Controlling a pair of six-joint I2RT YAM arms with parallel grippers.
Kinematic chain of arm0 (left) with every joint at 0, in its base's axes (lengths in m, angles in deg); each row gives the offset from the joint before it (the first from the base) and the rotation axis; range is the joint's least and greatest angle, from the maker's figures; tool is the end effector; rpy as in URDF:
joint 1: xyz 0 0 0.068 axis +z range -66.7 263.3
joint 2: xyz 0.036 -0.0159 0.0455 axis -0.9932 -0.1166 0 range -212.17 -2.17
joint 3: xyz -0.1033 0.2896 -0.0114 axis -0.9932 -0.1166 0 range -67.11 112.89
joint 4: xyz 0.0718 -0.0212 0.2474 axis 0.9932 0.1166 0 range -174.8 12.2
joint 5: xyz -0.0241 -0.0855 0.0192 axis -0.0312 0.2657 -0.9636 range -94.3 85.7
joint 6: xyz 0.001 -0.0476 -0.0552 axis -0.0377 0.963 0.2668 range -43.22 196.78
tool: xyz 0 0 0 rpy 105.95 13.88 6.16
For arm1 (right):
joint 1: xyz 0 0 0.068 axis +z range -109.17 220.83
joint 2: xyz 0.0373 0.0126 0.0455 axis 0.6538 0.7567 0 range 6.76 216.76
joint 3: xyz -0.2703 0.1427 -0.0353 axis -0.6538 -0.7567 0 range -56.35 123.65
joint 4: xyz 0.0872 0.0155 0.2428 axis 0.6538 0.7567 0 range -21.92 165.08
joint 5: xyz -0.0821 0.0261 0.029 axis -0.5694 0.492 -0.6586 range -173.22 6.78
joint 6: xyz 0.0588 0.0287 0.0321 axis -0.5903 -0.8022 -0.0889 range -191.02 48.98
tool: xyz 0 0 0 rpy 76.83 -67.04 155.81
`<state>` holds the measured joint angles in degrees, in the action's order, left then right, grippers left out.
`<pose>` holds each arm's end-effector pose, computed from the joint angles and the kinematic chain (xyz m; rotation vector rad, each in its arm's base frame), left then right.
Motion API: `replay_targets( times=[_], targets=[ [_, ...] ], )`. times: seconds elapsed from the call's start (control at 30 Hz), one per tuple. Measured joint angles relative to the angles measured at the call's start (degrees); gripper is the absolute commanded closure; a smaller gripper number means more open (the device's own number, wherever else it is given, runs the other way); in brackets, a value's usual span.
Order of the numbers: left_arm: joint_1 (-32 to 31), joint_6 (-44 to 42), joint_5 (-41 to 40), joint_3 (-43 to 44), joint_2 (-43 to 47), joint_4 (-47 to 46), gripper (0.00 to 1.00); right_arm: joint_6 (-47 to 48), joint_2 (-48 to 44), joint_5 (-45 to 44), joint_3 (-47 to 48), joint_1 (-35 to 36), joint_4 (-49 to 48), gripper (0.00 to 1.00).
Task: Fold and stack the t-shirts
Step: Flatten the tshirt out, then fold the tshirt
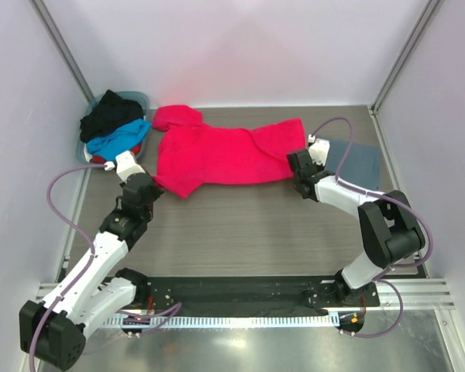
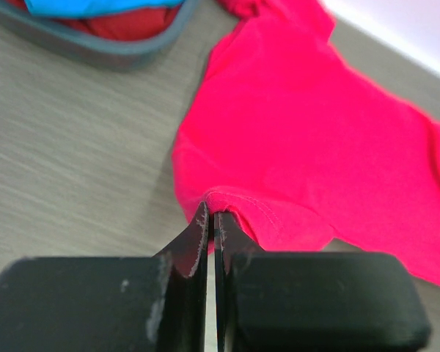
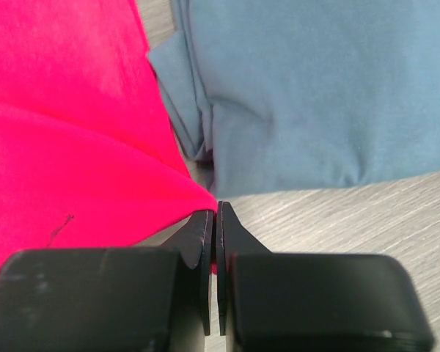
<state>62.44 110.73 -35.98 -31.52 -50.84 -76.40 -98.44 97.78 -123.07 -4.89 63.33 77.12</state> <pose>0.1869 -0.0372 0.2964 -0.5677 1.8019 -0.1142 0.3194 0.0902 0.2153 0.3933 2.1735 -0.3703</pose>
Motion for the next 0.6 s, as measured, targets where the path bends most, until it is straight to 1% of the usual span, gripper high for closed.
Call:
replay_targets(
  times=[0.13,0.23,0.33,0.43,0.6],
  targets=[
    [0.0,-0.2,1.9,0.0,0.0,3.1,0.98,0.1,-1.0,-1.0,-2.1,2.5,0.2,0.99],
    [0.0,-0.3,2.8,-0.9,3.6,3.9,0.95,0.0,-4.2,-0.6,-4.6,4.2,0.5,0.99],
    [-0.2,-0.3,3.3,-2.4,8.2,4.6,0.94,-0.4,-9.6,0.4,-7.0,4.9,0.7,0.99],
    [-0.5,-0.3,3.3,-3.4,11.3,5.7,0.94,-1.0,-14.7,1.0,-9.1,5.1,0.5,0.99],
    [-0.8,0.0,3.3,-4.1,12.5,8.6,0.98,-1.9,-19.8,2.3,-12.7,5.2,0.1,0.99]
  ],
)
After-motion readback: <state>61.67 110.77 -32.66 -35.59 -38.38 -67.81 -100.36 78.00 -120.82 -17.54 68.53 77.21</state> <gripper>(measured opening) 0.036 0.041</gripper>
